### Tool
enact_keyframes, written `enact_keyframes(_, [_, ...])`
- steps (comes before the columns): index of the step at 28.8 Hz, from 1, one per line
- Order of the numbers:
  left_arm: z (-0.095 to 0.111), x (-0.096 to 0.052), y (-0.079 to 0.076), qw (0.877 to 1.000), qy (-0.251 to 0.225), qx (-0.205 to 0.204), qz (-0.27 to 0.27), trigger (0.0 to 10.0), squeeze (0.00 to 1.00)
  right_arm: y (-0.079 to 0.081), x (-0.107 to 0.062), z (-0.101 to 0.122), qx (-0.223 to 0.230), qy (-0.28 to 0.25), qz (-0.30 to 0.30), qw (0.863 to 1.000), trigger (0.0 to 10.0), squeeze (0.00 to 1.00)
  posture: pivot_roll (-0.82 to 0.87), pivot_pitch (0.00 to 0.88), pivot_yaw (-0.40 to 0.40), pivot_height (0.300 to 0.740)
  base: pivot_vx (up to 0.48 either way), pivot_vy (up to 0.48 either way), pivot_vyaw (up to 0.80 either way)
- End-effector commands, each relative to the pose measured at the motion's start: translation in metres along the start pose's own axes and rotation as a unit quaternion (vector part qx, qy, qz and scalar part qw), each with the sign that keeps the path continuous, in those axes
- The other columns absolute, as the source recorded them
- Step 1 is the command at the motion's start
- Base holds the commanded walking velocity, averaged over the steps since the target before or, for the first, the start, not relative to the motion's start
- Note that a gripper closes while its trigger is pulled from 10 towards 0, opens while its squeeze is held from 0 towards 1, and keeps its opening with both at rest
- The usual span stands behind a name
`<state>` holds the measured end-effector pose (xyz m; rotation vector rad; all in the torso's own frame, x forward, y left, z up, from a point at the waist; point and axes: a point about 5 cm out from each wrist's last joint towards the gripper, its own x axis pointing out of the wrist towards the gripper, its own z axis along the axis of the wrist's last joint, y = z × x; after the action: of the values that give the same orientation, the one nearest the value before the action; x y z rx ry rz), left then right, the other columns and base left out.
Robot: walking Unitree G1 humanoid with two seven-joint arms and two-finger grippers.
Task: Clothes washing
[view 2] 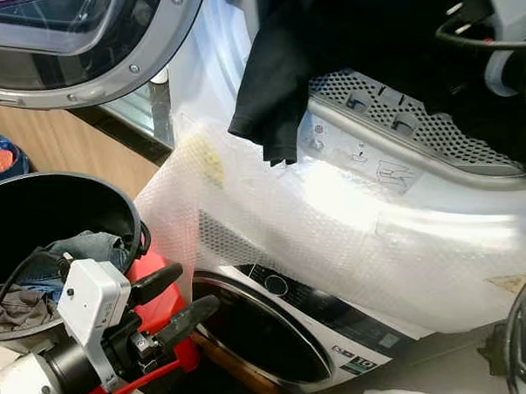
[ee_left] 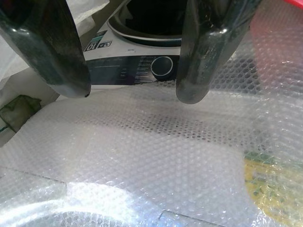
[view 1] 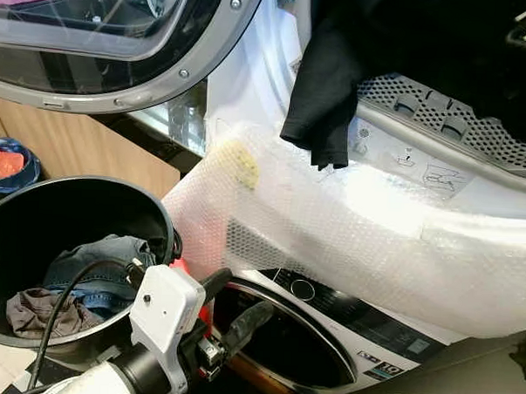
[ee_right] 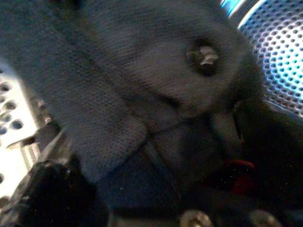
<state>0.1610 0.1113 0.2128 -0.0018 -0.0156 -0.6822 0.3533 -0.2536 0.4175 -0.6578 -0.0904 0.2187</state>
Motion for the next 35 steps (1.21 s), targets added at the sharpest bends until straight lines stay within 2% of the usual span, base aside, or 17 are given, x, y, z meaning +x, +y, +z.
enact_keyframes(1, [-0.002,0.000,-0.002,1.000,0.008,-0.007,-0.008,10.0,0.00,-0.010,-0.009,0.006,-0.031,0.001,-0.013,0.999,10.0,0.00,0.10,0.126,-0.202,0.740,0.000,0.000,0.00])
enact_keyframes(8, [-0.003,0.000,-0.003,1.000,0.008,-0.011,-0.002,10.0,0.00,-0.021,-0.027,0.001,-0.065,0.011,-0.017,0.998,10.0,0.00,0.09,0.125,-0.207,0.740,0.000,0.000,0.00])
enact_keyframes(11, [-0.004,0.000,-0.003,1.000,0.007,-0.011,-0.002,10.0,0.00,-0.032,-0.032,-0.003,-0.048,0.017,-0.050,0.997,10.0,0.00,0.09,0.123,-0.205,0.740,0.000,0.000,0.00])
enact_keyframes(12, [-0.004,0.000,-0.002,1.000,0.007,-0.011,-0.002,10.0,0.00,-0.035,-0.040,-0.006,-0.038,0.014,-0.042,0.998,10.0,0.00,0.08,0.122,-0.202,0.740,0.000,0.000,0.00])
enact_keyframes(13, [-0.004,0.000,-0.002,1.000,0.007,-0.011,-0.002,10.0,0.00,-0.035,-0.040,-0.006,-0.038,0.014,-0.042,0.998,10.0,0.00,0.08,0.122,-0.202,0.740,0.000,0.000,0.00])
enact_keyframes(15, [-0.004,0.001,-0.002,1.000,0.005,-0.013,-0.004,10.0,0.00,-0.029,-0.052,-0.010,-0.035,-0.006,-0.005,0.999,10.0,0.00,0.08,0.121,-0.200,0.740,0.000,0.000,0.00])
enact_keyframes(19, [-0.004,0.001,-0.002,1.000,0.005,-0.013,-0.004,10.0,0.00,-0.029,-0.052,-0.010,-0.035,-0.005,-0.002,0.999,10.0,0.00,0.08,0.121,-0.200,0.740,0.000,0.000,0.00])
enact_keyframes(21, [-0.002,0.003,0.001,1.000,0.003,-0.009,-0.012,10.0,0.00,0.002,-0.066,-0.012,-0.023,-0.050,0.088,0.995,10.0,0.00,0.08,0.115,-0.182,0.740,0.000,0.000,0.00])
enact_keyframes(22, [-0.002,0.004,0.001,1.000,0.003,-0.007,-0.015,10.0,0.00,0.011,-0.073,-0.007,-0.002,-0.082,0.122,0.989,10.0,0.00,0.08,0.113,-0.178,0.740,0.000,0.000,0.00])
enact_keyframes(27, [-0.001,0.005,0.002,1.000,0.002,-0.003,-0.018,10.0,0.00,0.023,-0.083,-0.004,0.042,-0.134,0.162,0.977,10.0,0.00,0.08,0.107,-0.173,0.740,0.000,0.000,0.00])
enact_keyframes(30, [0.000,0.005,0.003,1.000,0.001,-0.001,-0.021,10.0,0.00,0.044,-0.089,-0.009,0.061,-0.155,0.202,0.965,10.0,0.00,0.08,0.102,-0.168,0.740,0.000,0.000,0.00])
enact_keyframes(32, [0.000,0.006,0.004,1.000,0.001,0.001,-0.020,10.0,0.00,0.053,-0.090,-0.008,0.073,-0.169,0.211,0.960,10.0,0.00,0.08,0.099,-0.166,0.740,0.000,0.000,0.00])
enact_keyframes(35, [0.000,0.006,0.005,1.000,0.000,0.003,-0.022,10.0,0.00,0.074,-0.094,-0.009,0.091,-0.189,0.234,0.949,10.0,0.00,0.09,0.096,-0.165,0.740,0.000,0.000,0.00])
